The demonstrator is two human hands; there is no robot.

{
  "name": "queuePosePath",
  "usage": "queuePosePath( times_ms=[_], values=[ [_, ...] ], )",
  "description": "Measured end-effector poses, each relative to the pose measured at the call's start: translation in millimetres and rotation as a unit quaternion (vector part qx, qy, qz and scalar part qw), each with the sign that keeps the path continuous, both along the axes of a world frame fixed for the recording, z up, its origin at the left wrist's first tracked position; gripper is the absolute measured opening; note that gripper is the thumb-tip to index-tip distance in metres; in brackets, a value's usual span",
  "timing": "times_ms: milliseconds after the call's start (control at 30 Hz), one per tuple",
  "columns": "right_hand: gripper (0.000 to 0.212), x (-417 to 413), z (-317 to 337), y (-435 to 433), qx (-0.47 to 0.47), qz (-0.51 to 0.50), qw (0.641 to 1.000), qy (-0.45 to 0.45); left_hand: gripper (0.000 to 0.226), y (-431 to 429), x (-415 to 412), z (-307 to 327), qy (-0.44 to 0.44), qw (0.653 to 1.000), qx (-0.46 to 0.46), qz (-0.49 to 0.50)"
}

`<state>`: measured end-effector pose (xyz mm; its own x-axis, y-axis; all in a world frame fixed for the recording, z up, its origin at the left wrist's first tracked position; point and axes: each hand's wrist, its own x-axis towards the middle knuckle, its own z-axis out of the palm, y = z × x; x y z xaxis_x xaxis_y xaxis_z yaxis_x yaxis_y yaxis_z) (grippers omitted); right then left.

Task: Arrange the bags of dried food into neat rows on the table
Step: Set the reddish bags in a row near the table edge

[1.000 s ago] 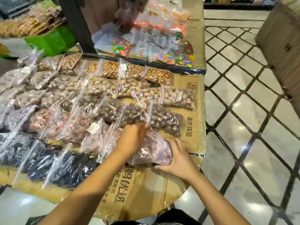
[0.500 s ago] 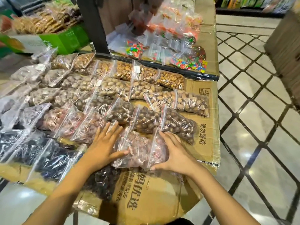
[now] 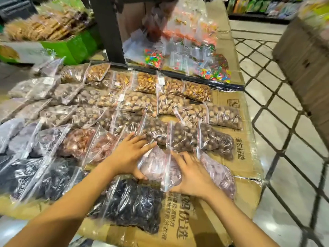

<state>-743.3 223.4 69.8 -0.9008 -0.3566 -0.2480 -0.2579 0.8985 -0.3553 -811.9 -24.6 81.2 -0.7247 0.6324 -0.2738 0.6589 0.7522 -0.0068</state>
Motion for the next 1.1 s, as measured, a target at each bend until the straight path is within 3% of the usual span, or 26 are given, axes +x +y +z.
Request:
queuePosePath(
  times_ms=[200,367,467,533,667,800,1100],
  values=[
    [0.119,5,-6,0,0.012,-0.032,0.999,0.001,0.113,-7,-6,-13,0.054,0.998,0.012,-0.012],
    [0.126,9,5,-4,0.003,-0.036,0.999,-0.027,0.090,-14,5,-12,0.094,0.990,0.105,-0.011],
    [0.130,10,17,-16,-0.079,-0.067,0.993,-0.060,0.095,-38,6,3,0.096,0.976,0.180,0.083],
    [0.130,4,21,-34,-0.098,-0.101,0.989,-0.049,0.102,-64,0,5,0.070,0.970,0.172,0.158],
    [0.130,-24,19,-75,0.036,-0.098,0.994,-0.020,0.118,-91,-3,-9,0.002,0.988,0.092,0.122],
    [0.129,-37,14,-96,0.119,-0.064,0.990,-0.045,0.129,-86,1,-10,-0.020,0.983,0.125,0.135],
    [0.119,-28,17,-79,-0.058,-0.105,0.993,-0.019,0.109,-77,-5,10,-0.086,0.978,0.145,0.122]
  ],
)
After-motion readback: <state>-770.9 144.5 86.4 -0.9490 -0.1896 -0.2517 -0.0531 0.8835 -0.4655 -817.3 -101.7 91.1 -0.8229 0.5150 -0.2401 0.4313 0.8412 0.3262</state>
